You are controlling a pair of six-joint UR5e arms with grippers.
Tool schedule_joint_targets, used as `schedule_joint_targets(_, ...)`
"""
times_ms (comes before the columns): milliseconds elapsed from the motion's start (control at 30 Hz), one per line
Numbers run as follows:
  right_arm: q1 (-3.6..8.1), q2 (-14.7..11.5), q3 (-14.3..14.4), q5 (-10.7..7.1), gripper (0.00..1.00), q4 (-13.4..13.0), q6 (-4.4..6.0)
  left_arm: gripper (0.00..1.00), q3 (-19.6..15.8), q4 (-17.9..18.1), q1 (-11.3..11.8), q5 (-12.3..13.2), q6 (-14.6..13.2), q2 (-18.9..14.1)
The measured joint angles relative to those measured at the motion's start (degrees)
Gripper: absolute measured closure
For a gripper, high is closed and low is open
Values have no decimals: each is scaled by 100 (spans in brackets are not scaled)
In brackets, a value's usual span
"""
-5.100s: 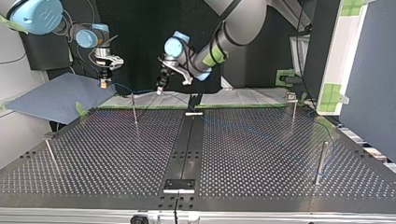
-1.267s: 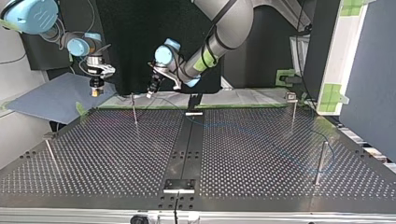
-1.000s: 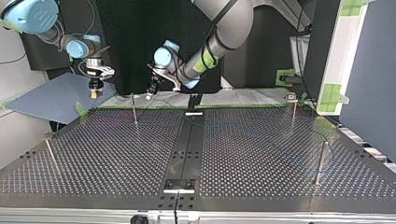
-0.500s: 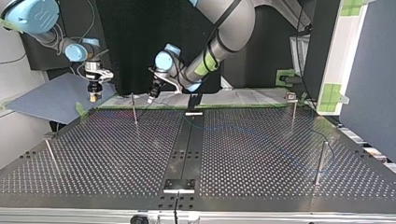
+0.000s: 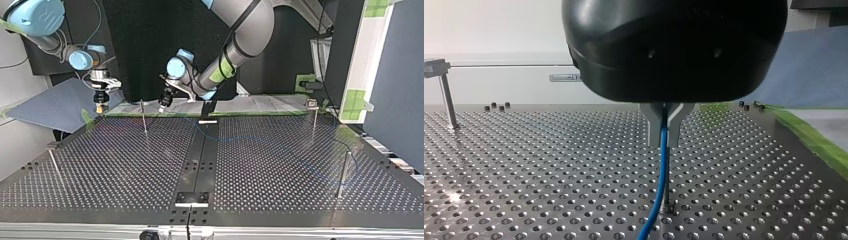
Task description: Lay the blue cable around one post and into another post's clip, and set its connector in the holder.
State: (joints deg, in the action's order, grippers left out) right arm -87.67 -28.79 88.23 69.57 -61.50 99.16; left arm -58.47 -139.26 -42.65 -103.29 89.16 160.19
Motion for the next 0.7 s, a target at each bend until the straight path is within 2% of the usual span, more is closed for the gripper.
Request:
schedule_joint_targets(267, -25, 0, -139, 7, 100, 74, -8, 100, 64, -52, 20, -5, 4, 2)
schedule_joint_targets(700, 17, 0, -194, 90, 100, 102, -10, 100, 108, -119, 74, -30, 5, 6)
